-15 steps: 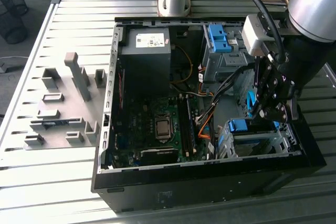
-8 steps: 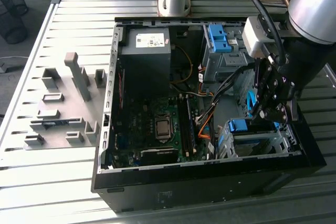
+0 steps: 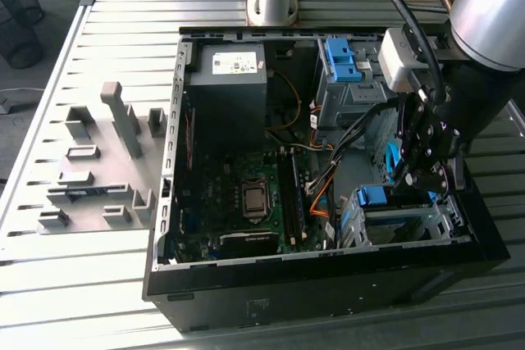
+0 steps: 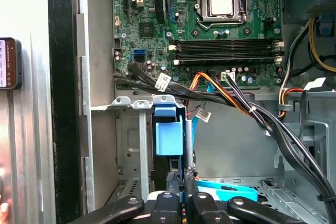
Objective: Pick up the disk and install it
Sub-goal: 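Insert the second disk wire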
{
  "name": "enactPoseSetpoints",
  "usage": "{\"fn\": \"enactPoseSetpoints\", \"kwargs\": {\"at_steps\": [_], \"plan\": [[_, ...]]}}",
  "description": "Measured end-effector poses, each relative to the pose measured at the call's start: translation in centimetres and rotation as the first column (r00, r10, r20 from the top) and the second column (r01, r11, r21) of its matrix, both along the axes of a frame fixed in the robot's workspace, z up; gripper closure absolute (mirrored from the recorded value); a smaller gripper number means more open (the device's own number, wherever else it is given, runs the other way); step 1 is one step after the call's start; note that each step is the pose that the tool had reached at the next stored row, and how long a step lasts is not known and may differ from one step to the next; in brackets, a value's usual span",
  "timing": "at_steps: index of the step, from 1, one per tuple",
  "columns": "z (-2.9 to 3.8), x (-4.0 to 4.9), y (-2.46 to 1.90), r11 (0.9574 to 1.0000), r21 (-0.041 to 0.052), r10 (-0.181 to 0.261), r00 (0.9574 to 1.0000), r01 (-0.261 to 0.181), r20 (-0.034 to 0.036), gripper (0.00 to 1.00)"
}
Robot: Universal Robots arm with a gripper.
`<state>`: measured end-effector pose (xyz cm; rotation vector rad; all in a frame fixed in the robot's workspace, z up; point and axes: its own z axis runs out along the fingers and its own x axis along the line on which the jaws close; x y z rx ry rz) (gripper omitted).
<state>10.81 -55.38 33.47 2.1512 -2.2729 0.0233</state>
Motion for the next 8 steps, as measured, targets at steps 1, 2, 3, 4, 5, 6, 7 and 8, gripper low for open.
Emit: {"fn": "enactPoseSetpoints", "kwargs": {"at_steps": [1, 2, 3, 4, 5, 6, 7, 8], "plan": [[-0.02, 0.00, 0.00, 1.0000, 0.0004, 0.000, 1.0000, 0.000, 0.0000, 0.84], [-0.05, 0.00, 0.00, 1.0000, 0.0009, 0.000, 1.0000, 0.000, 0.0000, 0.84], [-0.08, 0.00, 0.00, 1.0000, 0.0012, 0.000, 1.0000, 0.000, 0.0000, 0.84], [-0.11, 0.00, 0.00, 1.0000, 0.0013, 0.000, 1.0000, 0.000, 0.0000, 0.84], [-0.15, 0.00, 0.00, 1.0000, 0.0013, 0.000, 1.0000, 0.000, 0.0000, 0.84], [-0.18, 0.00, -0.01, 1.0000, 0.0013, 0.000, 1.0000, 0.000, 0.0000, 0.84], [-0.23, 0.00, -0.01, 1.0000, 0.0013, 0.000, 1.0000, 0.000, 0.0000, 0.84], [-0.28, 0.00, -0.01, 1.0000, 0.0013, 0.000, 1.0000, 0.000, 0.0000, 0.84]]}}
